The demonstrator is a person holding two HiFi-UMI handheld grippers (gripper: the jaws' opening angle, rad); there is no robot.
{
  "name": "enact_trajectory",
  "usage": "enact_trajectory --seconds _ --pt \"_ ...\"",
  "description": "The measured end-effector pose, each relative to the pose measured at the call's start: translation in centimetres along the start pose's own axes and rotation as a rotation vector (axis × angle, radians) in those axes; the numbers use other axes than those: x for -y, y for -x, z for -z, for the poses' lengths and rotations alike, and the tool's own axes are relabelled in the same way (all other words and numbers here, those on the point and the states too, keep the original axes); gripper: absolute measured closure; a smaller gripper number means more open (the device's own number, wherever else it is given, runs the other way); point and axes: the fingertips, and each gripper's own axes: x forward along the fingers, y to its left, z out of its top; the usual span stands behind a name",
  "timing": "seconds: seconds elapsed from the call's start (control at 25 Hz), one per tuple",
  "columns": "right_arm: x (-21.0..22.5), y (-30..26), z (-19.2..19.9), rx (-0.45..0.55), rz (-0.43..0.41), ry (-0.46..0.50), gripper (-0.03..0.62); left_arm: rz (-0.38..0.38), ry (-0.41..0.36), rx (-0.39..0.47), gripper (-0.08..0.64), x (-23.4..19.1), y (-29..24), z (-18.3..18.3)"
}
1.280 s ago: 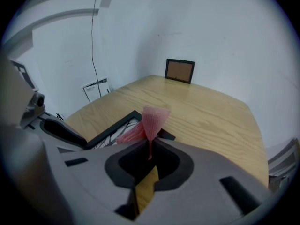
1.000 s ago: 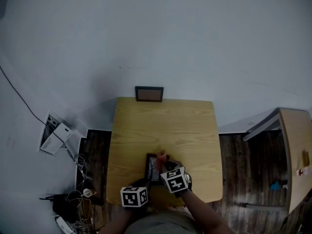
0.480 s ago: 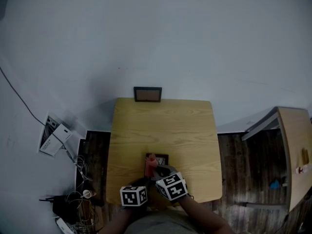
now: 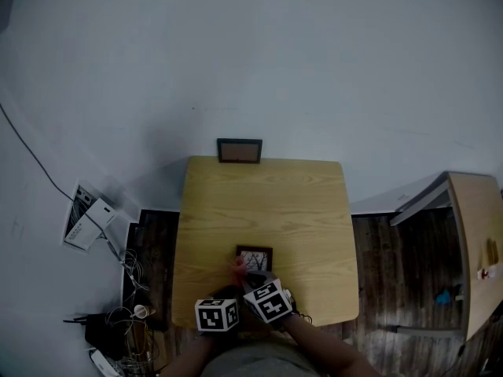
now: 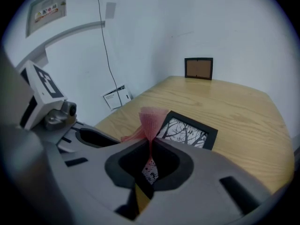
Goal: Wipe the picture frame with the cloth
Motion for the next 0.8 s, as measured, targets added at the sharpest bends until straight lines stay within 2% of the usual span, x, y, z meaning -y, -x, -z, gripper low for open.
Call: enact_trajectory --seconds 0.32,0.56,0.8 --pt "-0.4 -0.1 0.7 -0.061 0.004 0.048 0.577 -0.001 0.003 0.004 0.457 -0.1 0.0 0.1" --pt "0.0 0.2 1.2 -0.105 0.037 0.132 0.577 -0.009 0.006 0.01 0.456 0.0 0.0 0.0" --pt "1.3 0.8 1.9 -0.127 0.055 0.094 0.577 -0.017 0.004 0.011 0.456 -0.3 0.0 0.0"
